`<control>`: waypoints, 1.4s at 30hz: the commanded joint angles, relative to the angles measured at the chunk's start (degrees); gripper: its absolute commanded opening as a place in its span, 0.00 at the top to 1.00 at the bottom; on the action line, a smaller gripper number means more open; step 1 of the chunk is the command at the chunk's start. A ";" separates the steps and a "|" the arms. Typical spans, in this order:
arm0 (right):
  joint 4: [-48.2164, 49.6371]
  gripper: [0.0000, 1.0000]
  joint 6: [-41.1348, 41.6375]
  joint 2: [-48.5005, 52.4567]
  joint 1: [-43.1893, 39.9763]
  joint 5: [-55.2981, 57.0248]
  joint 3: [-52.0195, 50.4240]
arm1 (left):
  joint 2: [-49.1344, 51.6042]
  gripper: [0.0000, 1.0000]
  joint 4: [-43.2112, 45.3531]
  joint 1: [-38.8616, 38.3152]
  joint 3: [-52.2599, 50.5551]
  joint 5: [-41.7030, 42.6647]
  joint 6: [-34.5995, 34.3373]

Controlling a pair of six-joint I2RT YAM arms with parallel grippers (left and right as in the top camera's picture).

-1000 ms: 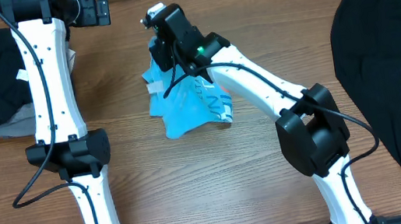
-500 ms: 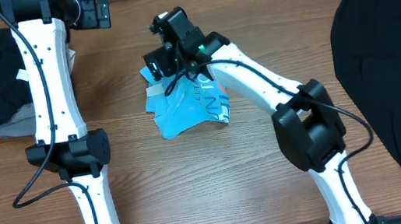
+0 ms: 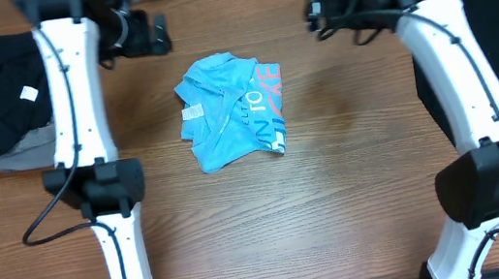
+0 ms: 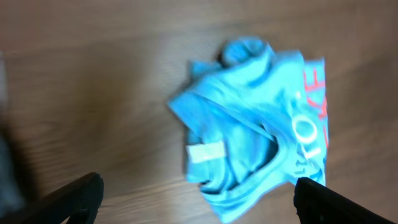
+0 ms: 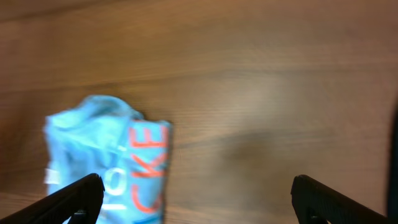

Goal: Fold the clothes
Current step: 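Grasp the folded T-shirt bundle with the left gripper, then carry the T-shirt with the left gripper onto the left clothes stack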

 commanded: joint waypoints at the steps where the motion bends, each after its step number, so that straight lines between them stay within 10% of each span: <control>1: -2.49 0.00 0.15 0.98 -3.41 -3.10 0.00 | 2.16 0.00 0.87 -3.41 -8.04 3.26 5.31; 25: -4.96 0.00 -0.04 3.41 -7.15 -3.50 -0.02 | 2.16 0.00 28.65 -6.14 -43.98 3.19 11.41; 28: -4.94 0.00 -0.04 3.41 -7.15 -3.50 -0.02 | 2.16 0.24 29.99 -7.28 -45.77 6.14 11.39; 29: -4.96 0.00 -0.04 3.41 -7.15 -3.48 -0.02 | 2.16 0.62 30.14 -7.58 -45.79 7.43 11.39; 31: -4.96 0.00 -0.04 3.41 -7.17 -3.48 -0.02 | 2.16 0.96 30.45 -7.91 -45.79 8.96 10.84; 42: -5.42 0.00 -0.04 3.41 -7.17 -3.48 -0.02 | 0.35 0.96 21.09 -2.32 -32.44 22.47 6.23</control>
